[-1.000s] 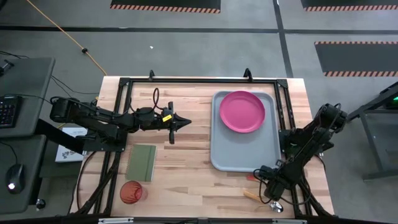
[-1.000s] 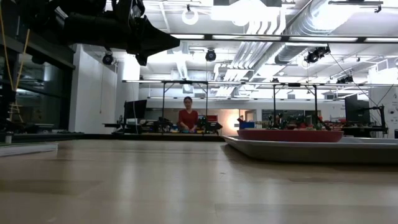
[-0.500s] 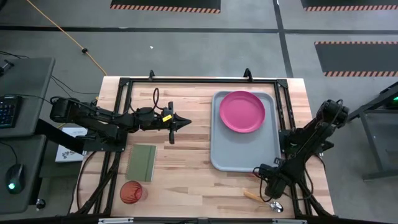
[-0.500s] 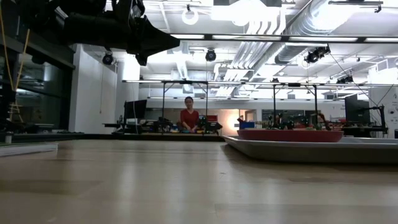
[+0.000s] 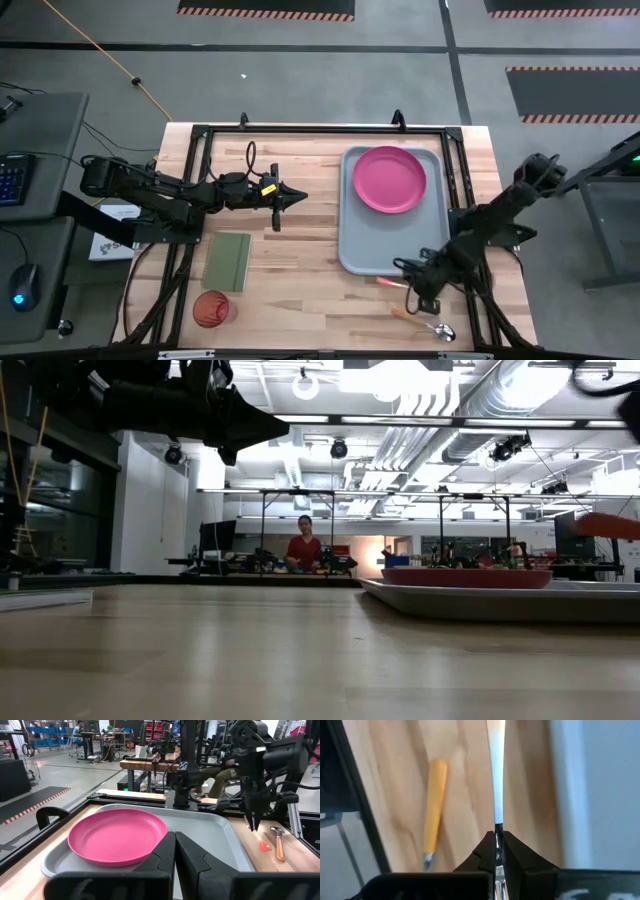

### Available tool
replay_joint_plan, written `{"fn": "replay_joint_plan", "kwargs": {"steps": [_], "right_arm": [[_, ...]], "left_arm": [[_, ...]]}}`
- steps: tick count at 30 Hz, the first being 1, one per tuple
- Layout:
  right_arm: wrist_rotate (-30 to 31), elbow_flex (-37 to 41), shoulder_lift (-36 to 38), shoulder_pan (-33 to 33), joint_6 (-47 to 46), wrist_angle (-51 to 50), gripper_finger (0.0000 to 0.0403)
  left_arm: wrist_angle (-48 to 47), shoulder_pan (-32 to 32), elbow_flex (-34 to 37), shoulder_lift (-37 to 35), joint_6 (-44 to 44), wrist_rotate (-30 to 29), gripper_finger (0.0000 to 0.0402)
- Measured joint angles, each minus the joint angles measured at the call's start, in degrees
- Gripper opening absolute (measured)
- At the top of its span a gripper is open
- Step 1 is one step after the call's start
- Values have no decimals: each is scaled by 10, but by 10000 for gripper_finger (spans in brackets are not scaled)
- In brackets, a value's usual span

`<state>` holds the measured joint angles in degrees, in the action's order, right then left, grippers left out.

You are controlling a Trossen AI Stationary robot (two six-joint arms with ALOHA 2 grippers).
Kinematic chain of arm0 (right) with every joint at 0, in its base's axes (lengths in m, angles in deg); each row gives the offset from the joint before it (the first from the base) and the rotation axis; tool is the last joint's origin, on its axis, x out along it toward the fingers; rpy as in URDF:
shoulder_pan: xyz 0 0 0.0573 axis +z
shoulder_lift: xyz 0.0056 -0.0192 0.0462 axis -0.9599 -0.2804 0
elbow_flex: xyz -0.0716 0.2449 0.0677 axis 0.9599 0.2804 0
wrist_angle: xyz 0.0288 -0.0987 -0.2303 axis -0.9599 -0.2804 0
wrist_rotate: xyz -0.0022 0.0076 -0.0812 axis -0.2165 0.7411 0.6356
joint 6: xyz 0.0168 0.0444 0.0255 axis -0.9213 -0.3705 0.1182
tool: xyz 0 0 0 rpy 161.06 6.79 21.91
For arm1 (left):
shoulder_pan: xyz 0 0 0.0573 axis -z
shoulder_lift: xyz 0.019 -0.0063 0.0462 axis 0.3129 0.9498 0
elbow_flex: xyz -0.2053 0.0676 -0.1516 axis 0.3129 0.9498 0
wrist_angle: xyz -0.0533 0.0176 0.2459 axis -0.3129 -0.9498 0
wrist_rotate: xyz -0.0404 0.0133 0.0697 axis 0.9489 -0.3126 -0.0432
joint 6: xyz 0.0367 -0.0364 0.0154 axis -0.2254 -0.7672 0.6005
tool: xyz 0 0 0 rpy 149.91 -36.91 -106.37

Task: Pick and place plate/cup/fork/spoon on tray
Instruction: Put the white and orange fork to the right of the pink plate on the light blue tray

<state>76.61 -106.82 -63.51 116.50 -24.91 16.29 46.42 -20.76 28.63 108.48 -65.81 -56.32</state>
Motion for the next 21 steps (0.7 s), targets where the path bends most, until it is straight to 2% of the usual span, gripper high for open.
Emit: {"fn": "replay_joint_plan", "kwargs": {"steps": [5,9,21], "right_arm": [[-22,0,2,-60,93,2,1],[-26,0,17,-85,127,7,0],[34,-1,81,-83,122,12,0]], "left_arm": [[0,0,0,0,0,0,0],[0,0,0,0,0,0,0],[0,0,0,0,-1,0,0]]}}
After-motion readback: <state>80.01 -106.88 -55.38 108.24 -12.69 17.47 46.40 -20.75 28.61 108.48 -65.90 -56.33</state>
